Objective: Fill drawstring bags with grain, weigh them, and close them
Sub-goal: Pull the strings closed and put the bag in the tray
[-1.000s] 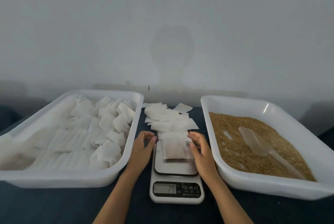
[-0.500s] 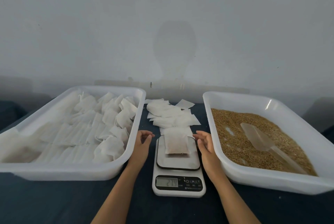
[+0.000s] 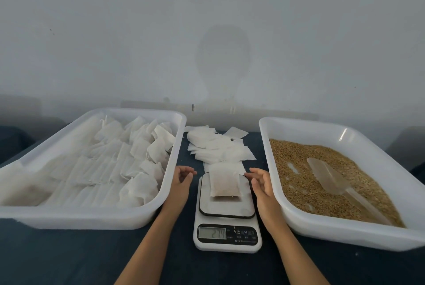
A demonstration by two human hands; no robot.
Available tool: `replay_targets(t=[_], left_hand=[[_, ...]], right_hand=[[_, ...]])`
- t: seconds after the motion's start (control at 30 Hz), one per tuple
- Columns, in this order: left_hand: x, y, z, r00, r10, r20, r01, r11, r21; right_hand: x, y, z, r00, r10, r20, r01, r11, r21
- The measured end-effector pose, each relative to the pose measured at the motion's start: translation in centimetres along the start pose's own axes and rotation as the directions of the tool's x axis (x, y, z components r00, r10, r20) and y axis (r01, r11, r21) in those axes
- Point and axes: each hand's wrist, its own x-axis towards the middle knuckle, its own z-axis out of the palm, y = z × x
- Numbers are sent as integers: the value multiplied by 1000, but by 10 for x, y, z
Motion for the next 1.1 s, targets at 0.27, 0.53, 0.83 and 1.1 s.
replay_targets(t=[0.27,0.53,0.83,1.1], left_hand=[[2,0,3,998,-10,67,11,1000,-13],[14,20,35,952,-121,282,80,985,152],[25,32,36,931,-200,306,109,951,290],[12,50,30,972,25,232,-126,892,433]], right_hand=[[4,-4,5,999,-34,40,37,997,-70],[24,-15,20,992,62,109,-33,967,-251],[37,-24,25,994,78,82,-52,958,-280],[27,-43,32,998,-55,9,56,969,-240]])
